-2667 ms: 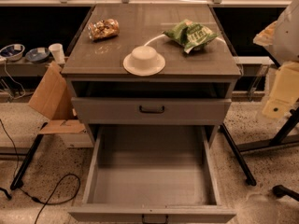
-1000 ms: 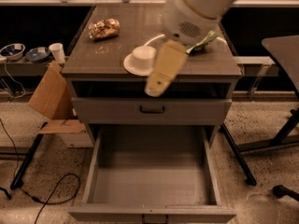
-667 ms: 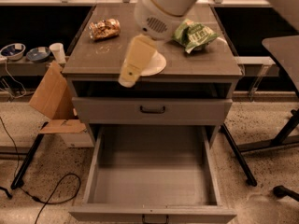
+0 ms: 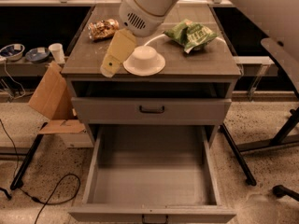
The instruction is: Place orange can into middle drawer
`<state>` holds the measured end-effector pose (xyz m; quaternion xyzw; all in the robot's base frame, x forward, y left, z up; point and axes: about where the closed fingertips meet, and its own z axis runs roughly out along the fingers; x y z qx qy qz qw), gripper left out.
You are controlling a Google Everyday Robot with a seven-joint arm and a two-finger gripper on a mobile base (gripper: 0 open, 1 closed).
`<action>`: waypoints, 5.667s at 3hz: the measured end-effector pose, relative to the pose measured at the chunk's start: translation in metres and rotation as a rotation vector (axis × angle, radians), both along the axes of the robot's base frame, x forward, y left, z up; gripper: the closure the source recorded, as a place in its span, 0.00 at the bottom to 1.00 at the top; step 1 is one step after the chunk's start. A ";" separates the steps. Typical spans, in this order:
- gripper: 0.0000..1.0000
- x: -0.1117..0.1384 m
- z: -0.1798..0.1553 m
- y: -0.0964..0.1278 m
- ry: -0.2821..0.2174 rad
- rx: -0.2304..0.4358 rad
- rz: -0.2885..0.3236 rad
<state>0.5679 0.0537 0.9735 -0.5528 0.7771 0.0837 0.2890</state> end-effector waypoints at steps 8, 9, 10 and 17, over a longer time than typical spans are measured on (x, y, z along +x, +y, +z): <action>0.00 0.181 -0.048 0.056 0.025 0.374 -0.425; 0.00 0.199 -0.056 0.074 0.017 0.397 -0.458; 0.00 0.223 -0.063 0.100 0.008 0.421 -0.479; 0.00 0.355 -0.113 0.120 -0.129 0.203 -0.731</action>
Offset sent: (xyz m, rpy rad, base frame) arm 0.0672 -0.0017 -0.0193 0.2025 0.0005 -0.2900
